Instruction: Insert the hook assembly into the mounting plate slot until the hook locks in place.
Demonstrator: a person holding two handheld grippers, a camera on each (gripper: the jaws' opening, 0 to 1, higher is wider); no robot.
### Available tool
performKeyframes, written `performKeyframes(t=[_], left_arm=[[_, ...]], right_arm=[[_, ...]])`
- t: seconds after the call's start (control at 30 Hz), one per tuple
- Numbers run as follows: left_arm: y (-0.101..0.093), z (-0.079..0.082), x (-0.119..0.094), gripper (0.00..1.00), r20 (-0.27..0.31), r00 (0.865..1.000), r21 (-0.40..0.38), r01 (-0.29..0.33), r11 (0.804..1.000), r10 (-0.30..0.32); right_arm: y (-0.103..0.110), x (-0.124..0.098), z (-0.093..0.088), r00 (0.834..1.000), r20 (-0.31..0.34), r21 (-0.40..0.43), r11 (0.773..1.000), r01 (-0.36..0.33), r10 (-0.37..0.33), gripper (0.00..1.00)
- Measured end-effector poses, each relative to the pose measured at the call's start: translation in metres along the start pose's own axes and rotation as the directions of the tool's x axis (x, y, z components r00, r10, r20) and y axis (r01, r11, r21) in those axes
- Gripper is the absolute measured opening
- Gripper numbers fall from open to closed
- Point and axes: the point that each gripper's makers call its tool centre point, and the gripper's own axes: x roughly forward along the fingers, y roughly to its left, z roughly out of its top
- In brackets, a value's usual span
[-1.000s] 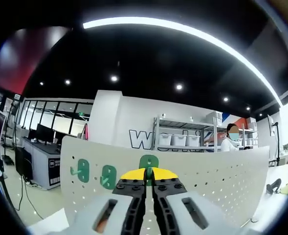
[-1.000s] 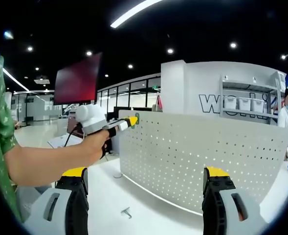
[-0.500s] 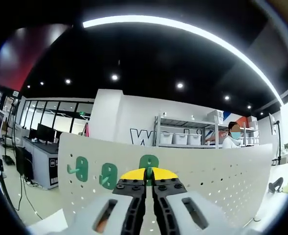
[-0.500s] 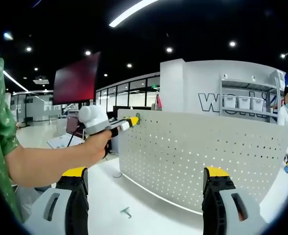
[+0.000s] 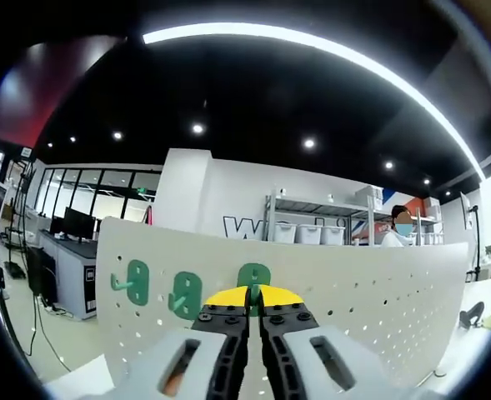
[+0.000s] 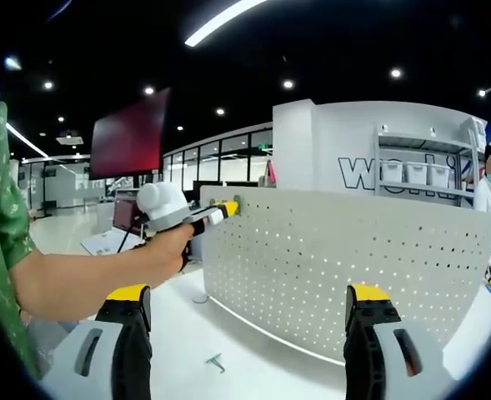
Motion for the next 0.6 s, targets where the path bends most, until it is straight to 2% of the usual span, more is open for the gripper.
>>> performKeyframes(t=[0.6], left_arm=[[0.0036,-0.0027,0.0032,0.03,0.011,1.000,0.004,-0.008,1.000,0.008]], right_arm=[[-0.0010,0.0029,0.0039,1.000,-0.001,-0.006,1.000,-0.006,0.006,0.98]])
